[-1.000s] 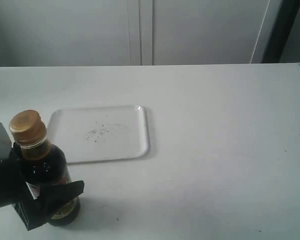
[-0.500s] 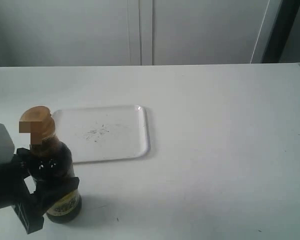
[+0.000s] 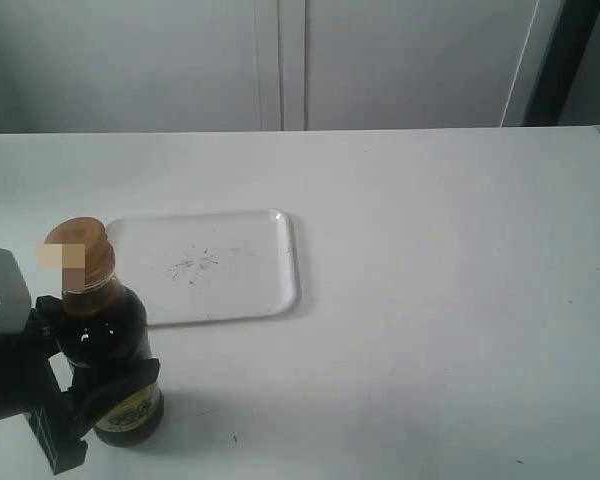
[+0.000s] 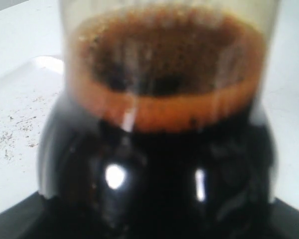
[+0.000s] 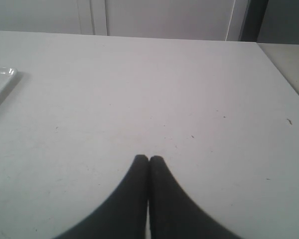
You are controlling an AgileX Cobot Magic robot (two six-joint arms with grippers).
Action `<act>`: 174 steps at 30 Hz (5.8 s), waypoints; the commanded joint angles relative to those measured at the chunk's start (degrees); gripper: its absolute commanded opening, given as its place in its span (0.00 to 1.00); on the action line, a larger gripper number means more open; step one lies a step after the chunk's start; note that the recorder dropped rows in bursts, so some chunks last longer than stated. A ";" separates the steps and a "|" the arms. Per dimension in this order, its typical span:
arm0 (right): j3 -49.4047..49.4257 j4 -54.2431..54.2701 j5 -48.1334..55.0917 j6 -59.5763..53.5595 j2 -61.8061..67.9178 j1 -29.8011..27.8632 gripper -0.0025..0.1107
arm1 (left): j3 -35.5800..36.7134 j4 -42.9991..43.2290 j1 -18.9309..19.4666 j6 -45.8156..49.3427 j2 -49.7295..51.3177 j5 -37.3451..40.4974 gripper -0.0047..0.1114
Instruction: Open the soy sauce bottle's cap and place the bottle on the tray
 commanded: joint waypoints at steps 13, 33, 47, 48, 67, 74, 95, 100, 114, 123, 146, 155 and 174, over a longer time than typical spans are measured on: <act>0.29 -1.79 -9.24 -4.40 -0.30 0.09 0.02 | 0.14 0.64 -0.32 0.91 0.12 0.59 0.04; -3.60 6.11 -31.81 5.73 -0.30 0.09 0.02 | 0.14 0.64 -0.32 0.91 0.12 0.23 0.04; -21.75 5.28 -37.08 5.52 19.81 0.09 0.02 | 0.14 0.64 -0.32 1.01 0.12 0.25 0.04; -22.76 4.69 -37.08 5.52 21.00 0.09 0.02 | 0.14 0.64 -0.32 1.01 0.12 0.25 0.04; -31.42 -32.80 -50.84 37.81 50.11 9.20 0.02 | 0.14 0.64 -0.32 1.01 0.12 0.25 0.04; -33.82 -29.55 -47.82 30.59 55.23 17.43 0.02 | 0.14 0.64 -0.32 1.01 0.12 0.25 0.04; -28.96 0.48 -69.48 -13.39 80.08 36.05 0.02 | 0.14 0.74 -0.32 1.00 0.12 0.25 0.04; -28.96 8.96 -71.86 -22.50 84.89 41.28 0.02 | 0.14 0.74 -0.32 1.00 0.12 0.25 0.04; -32.24 23.23 -78.79 -45.87 92.91 53.85 0.02 | 0.14 0.74 -0.32 1.00 0.12 0.25 0.04; -37.66 24.89 -78.44 -55.11 95.75 58.08 0.02 | 0.14 0.85 -0.32 1.00 0.12 0.25 0.04; -47.31 23.47 -70.19 -58.93 100.08 60.05 0.02 | 0.14 0.85 -0.32 1.00 0.12 0.25 0.04; -48.30 23.86 -70.19 -60.50 100.08 61.06 0.02 | 0.14 0.85 -0.32 1.00 0.12 0.25 0.04; -48.29 23.97 -71.54 -63.33 97.09 65.56 0.02 | 0.14 0.85 -0.32 1.00 0.12 0.25 0.04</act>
